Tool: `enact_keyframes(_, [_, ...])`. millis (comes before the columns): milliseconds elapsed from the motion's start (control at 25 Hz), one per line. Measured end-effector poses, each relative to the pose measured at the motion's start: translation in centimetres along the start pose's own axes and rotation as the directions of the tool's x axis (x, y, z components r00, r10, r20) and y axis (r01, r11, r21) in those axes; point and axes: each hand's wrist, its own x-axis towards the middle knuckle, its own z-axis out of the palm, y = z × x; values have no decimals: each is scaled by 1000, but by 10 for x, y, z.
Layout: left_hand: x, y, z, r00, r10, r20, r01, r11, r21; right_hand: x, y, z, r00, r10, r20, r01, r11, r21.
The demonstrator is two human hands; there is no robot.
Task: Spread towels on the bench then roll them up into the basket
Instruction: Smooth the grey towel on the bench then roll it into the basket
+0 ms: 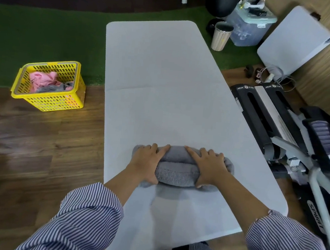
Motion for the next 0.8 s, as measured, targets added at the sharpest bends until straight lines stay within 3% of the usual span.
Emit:
enact_keyframes(200, [-24, 26, 15, 982, -153, -109, 151, 988, -24, -5, 1, 9, 990, -73, -121, 77, 997, 26])
enact_keyframes(440, [-66, 34, 7, 924, -377, -67, 378, 926, 14, 6, -15, -8, 959, -208, -195, 204, 978, -41])
enact_keyframes(640, [-139, -19, 7, 827, -553, -103, 558, 829, 24, 19, -102, -49, 875, -408, -261, 384, 913, -140])
enact_keyframes(800, [-211, -80, 12, 769, -627, -122, 634, 773, 27, 33, -195, -74, 834, -455, -311, 440, 890, -122])
